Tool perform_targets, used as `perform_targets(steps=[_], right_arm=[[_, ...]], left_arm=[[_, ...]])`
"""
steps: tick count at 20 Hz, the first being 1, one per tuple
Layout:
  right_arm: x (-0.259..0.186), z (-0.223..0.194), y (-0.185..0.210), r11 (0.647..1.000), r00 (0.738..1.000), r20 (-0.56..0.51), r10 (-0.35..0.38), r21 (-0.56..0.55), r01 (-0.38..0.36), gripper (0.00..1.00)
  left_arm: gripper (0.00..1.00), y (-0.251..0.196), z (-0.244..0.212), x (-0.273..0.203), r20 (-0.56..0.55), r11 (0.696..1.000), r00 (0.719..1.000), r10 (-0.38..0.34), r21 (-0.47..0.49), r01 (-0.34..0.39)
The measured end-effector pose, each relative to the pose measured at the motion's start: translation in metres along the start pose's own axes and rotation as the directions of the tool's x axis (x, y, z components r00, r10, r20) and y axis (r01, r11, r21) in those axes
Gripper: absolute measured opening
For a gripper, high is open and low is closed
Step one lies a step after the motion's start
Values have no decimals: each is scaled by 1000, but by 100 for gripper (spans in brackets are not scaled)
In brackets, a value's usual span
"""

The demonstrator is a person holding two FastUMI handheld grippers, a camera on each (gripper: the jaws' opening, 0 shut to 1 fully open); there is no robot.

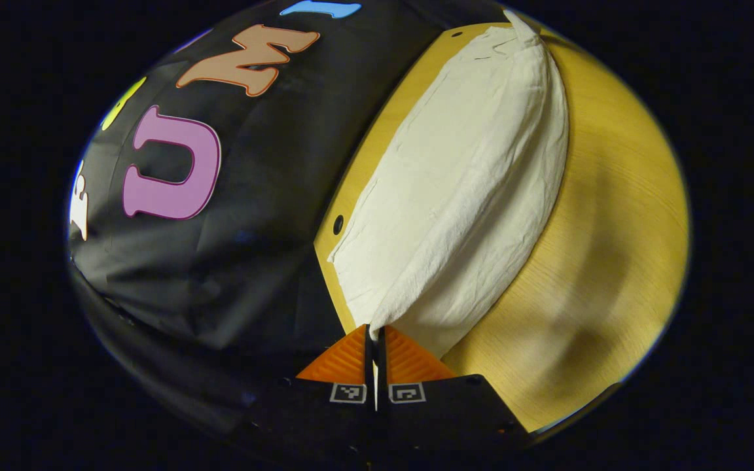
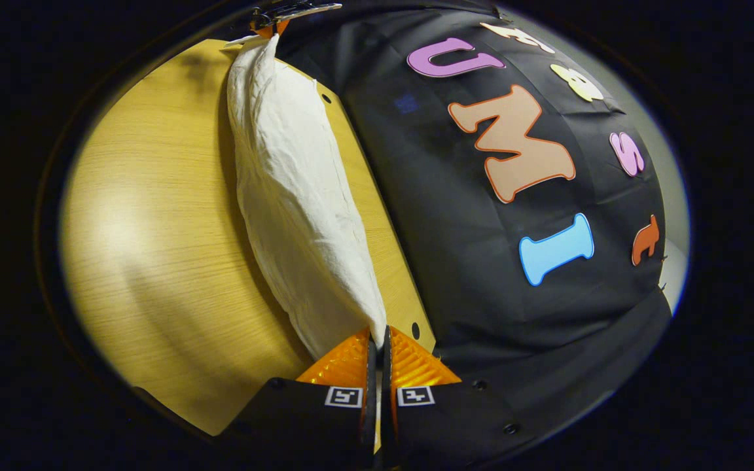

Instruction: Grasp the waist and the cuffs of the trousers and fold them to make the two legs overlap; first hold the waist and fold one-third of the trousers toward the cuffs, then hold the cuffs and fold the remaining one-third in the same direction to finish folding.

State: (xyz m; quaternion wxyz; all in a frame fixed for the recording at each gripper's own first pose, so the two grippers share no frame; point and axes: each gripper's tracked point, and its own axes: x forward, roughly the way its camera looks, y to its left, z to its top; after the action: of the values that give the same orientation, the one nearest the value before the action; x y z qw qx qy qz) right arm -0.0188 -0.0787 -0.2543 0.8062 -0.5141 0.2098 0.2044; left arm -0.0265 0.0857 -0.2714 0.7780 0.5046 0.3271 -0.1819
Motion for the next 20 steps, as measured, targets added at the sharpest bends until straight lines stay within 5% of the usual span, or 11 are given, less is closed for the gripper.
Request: perform_targets(steps=[14, 20], right_arm=[[87, 28, -63, 987, 985, -101, -141, 61, 148, 5], [139, 21, -57, 986, 977, -165, -134, 73, 148, 5]], left_arm=[[0, 78, 65, 93, 137, 999, 989, 50, -15, -48], [0, 88, 87, 150, 169, 997, 985, 40, -64, -30]])
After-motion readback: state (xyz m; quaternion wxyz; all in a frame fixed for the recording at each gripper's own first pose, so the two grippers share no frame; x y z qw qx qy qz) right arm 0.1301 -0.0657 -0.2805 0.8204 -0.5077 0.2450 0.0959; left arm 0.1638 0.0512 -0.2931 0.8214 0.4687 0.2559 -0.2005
